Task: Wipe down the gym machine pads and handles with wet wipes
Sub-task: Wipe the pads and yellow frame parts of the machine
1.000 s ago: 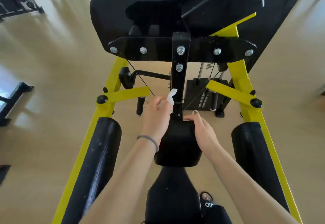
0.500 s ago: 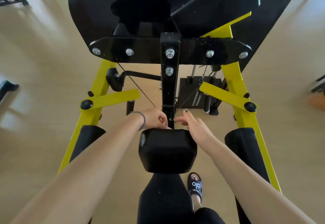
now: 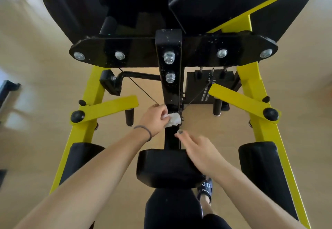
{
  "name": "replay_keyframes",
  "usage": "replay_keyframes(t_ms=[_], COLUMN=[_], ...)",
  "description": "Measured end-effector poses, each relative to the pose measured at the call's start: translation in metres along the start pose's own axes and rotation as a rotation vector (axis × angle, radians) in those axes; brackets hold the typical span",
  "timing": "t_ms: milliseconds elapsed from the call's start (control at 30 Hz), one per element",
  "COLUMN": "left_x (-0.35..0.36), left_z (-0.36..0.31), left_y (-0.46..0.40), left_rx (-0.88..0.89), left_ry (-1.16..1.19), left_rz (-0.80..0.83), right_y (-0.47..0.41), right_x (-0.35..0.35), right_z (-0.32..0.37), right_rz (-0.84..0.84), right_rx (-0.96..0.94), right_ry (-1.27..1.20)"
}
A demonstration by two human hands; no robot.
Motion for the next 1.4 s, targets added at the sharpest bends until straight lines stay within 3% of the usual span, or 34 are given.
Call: replay_keyframes(t_ms=[67, 133, 267, 333, 433, 500, 600, 667, 767, 933, 1067, 1200, 1300, 1400], left_x=[0.002, -0.001, -0.001, 0.004, 0.002, 0.003, 0.008, 0.008, -0.002, 0.012, 0.003, 0.000, -0.004, -0.005], left_z=[0.004, 0.006, 0.009, 0.005, -0.002, -0.007, -0.016, -0.015, -0.015, -0.031, -0.027, -0.025, -0.026, -0.018], left_y=[0.002, 0.006, 0.009, 0.005, -0.008, -0.006, 0.007, 0.003, -0.012, -0.004, -0.014, -0.010, 0.001, 0.025], left_rx=[0.076, 0.106, 0.139, 0.113, -0.099, -0.144, -0.091, -0.122, -0.307, -0.298, -0.399, -0.497, -0.487, -0.525], left_ry=[-0.001, 0.011, 0.052, 0.038, 0.042, 0.105, 0.129, 0.102, 0.147, 0.095, 0.151, 0.248, 0.251, 0.158], left_rz=[0.087, 0.184, 0.159, 0.032, -0.175, -0.121, 0.116, 0.007, -0.204, 0.090, -0.101, -0.104, 0.052, 0.412], right_y=[0.017, 0.017, 0.012, 0.013, 0.013, 0.011, 0.011, 0.010, 0.011, 0.009, 0.011, 0.011, 0.011, 0.012], right_x=[0.009, 0.016, 0.019, 0.020, 0.020, 0.020, 0.020, 0.020, 0.022, 0.022, 0.022, 0.022, 0.022, 0.021], right_z=[0.013, 0.014, 0.009, 0.008, 0.007, 0.007, 0.007, 0.006, 0.005, 0.006, 0.005, 0.005, 0.005, 0.004], right_rz=[-0.151, -0.267, -0.325, -0.336, -0.334, -0.331, -0.323, -0.329, -0.335, -0.334, -0.336, -0.339, -0.351, -0.344], right_rx=[-0.123, -0.159, -0.179, -0.184, -0.168, -0.152, -0.160, -0.161, -0.159, -0.147, -0.162, -0.161, -0.161, -0.161], right_ry=[0.305, 0.410, 0.392, 0.382, 0.361, 0.365, 0.365, 0.367, 0.347, 0.363, 0.351, 0.357, 0.364, 0.367])
Point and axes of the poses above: each hand's wrist, its own y-axis away from the middle knuckle, its own x-axis out of the palm, z = x × y, the point moved 1 cm from there along -y, towards the middle knuckle, and after that the axes turned 15 degrees about y, right-handed, at the moved point
